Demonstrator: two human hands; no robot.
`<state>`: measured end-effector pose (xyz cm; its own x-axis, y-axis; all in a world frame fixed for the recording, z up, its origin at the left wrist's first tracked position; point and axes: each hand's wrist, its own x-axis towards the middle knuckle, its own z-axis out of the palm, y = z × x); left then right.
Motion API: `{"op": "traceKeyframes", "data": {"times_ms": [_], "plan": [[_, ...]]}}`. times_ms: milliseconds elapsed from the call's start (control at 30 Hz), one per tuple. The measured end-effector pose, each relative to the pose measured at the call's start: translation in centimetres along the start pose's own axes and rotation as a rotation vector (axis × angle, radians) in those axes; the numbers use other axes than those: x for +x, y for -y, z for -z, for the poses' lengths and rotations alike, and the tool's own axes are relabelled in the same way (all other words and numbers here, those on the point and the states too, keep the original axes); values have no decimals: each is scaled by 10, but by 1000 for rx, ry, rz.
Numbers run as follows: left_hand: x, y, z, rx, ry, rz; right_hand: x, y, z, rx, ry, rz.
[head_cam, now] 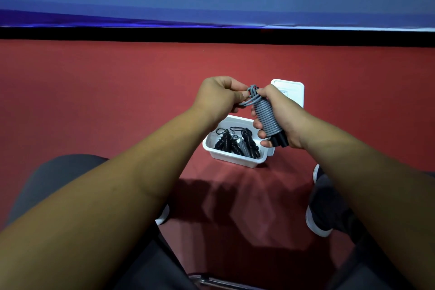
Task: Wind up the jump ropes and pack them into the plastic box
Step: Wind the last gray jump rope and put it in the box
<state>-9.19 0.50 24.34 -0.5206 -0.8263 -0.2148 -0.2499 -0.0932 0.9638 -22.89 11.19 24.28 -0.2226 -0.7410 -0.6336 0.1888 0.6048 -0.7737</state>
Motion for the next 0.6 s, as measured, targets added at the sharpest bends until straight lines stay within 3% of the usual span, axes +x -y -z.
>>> {"op": "traceKeyframes", "data": {"times_ms": [233, 433, 600], "plan": [[0, 4, -5, -47, -71, -34, 2, 0, 2, -23, 60, 32], [1, 9, -11, -157, -92, -22, 4, 1, 3, -120, -17, 49], [3, 13, -12, -317, -92, 66, 5, -1, 0, -19, -16, 86]]}}
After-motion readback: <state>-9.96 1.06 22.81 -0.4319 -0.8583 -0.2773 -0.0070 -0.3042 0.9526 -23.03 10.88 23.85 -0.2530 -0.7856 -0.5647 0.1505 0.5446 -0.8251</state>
